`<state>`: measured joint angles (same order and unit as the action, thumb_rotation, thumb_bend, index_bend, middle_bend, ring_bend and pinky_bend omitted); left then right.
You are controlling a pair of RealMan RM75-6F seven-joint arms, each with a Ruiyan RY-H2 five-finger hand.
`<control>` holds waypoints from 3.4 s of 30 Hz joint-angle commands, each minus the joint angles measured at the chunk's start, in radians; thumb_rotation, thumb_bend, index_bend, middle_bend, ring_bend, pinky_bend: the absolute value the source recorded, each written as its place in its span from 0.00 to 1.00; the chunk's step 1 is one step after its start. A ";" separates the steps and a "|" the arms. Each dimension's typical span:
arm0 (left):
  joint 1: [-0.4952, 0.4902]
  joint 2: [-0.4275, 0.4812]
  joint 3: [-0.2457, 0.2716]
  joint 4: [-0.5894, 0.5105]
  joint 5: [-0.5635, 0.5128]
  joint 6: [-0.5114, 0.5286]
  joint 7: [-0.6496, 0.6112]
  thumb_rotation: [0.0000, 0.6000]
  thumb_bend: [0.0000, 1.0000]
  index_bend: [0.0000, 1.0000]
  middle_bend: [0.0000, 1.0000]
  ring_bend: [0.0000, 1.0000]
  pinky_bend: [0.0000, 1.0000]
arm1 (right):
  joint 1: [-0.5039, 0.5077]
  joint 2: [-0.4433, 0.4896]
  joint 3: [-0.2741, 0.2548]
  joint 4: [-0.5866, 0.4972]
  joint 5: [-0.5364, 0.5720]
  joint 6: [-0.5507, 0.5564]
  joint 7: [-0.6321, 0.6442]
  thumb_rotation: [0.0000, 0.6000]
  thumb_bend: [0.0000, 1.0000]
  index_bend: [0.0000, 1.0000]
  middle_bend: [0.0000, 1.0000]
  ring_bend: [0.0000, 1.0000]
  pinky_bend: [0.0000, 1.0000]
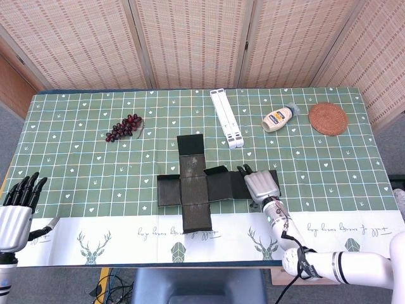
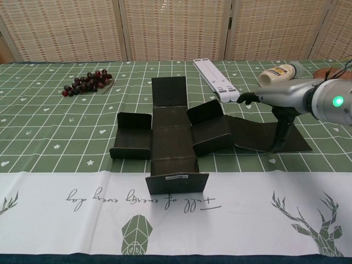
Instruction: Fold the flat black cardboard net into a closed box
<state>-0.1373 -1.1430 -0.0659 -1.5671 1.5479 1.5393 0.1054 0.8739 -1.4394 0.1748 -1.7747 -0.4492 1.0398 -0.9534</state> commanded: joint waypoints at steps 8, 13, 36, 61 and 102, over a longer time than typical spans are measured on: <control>0.005 0.005 0.003 0.008 0.004 0.005 -0.015 1.00 0.18 0.04 0.00 0.02 0.12 | 0.066 -0.085 -0.011 0.121 0.075 -0.002 0.002 1.00 0.06 0.00 0.05 0.74 0.93; 0.002 0.005 0.002 0.009 0.006 0.002 -0.014 1.00 0.18 0.04 0.00 0.02 0.12 | 0.095 -0.123 -0.006 0.177 0.109 -0.007 0.005 1.00 0.09 0.00 0.07 0.74 0.93; 0.003 -0.002 0.001 0.033 0.009 0.004 -0.034 1.00 0.18 0.04 0.00 0.02 0.12 | 0.175 -0.208 -0.014 0.279 0.204 -0.013 -0.017 1.00 0.20 0.03 0.18 0.76 0.93; -0.268 -0.252 -0.058 0.337 0.074 -0.205 -0.138 1.00 0.18 0.36 0.38 0.73 0.72 | 0.118 -0.166 -0.047 0.199 -0.068 -0.004 0.144 1.00 0.31 0.24 0.33 0.82 0.94; -0.454 -0.624 -0.025 0.662 0.024 -0.339 -0.010 1.00 0.12 0.00 0.06 0.62 0.44 | 0.030 -0.165 -0.079 0.197 -0.291 0.022 0.225 1.00 0.31 0.27 0.35 0.84 0.94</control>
<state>-0.5892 -1.7625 -0.0915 -0.9086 1.5746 1.2003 0.0929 0.9041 -1.6045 0.0955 -1.5777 -0.7402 1.0620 -0.7288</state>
